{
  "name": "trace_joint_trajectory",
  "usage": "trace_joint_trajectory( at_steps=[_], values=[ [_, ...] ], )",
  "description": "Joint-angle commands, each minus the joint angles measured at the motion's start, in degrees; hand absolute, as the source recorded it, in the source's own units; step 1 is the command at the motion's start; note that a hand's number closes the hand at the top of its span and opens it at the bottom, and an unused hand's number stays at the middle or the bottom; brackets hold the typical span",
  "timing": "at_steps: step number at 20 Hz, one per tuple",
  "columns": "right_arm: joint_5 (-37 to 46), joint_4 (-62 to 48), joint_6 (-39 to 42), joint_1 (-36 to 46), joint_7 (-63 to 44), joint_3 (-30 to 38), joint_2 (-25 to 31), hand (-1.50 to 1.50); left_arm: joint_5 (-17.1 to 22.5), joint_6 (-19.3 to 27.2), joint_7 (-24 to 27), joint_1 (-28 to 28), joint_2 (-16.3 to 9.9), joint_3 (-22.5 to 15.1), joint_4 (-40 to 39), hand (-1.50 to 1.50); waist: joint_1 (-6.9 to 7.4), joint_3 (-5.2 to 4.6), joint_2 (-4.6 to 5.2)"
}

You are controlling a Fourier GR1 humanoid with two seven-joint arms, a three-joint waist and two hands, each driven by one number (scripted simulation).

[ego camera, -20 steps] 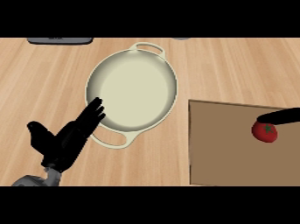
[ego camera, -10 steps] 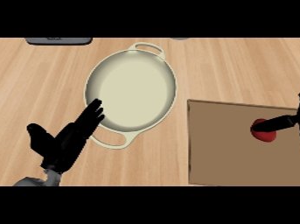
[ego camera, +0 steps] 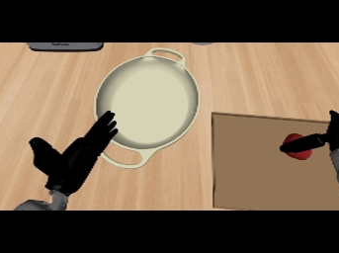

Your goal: Pick the tomato from the tray and place it in the pot

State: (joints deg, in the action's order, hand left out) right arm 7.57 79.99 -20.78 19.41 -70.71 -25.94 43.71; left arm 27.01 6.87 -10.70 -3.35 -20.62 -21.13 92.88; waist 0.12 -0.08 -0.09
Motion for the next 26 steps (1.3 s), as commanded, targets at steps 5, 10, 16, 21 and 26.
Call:
trace_joint_trajectory(
  at_steps=[5,10,16,21,26],
  values=[
    [0.88,-5.33,1.18,1.24,-8.94,2.48,-3.38,-1.50,-1.60,-0.39,-0.93,-0.46,0.71,0.25,0.31,0.00,0.25,0.05,0.11],
    [3.33,-6.46,-0.85,-1.88,-6.97,2.10,-6.11,-1.50,-2.18,-0.22,-0.62,-1.92,3.08,0.97,-2.81,0.00,-0.10,0.05,0.14],
    [3.55,-7.45,2.13,-0.85,-7.25,4.62,-6.28,-1.50,-2.58,-1.14,-1.84,0.74,1.98,1.65,1.12,0.00,-0.01,0.04,0.04],
    [5.23,-8.87,0.17,-3.60,-2.31,5.99,-10.37,1.50,-2.78,-2.14,-3.15,-0.20,2.57,3.24,1.43,0.00,-0.15,0.06,0.05],
    [9.40,-8.05,2.96,-1.90,2.19,9.30,-13.64,1.50,-3.33,-5.47,-3.68,1.54,3.19,6.78,1.88,0.00,-0.02,0.06,0.04]
  ],
)
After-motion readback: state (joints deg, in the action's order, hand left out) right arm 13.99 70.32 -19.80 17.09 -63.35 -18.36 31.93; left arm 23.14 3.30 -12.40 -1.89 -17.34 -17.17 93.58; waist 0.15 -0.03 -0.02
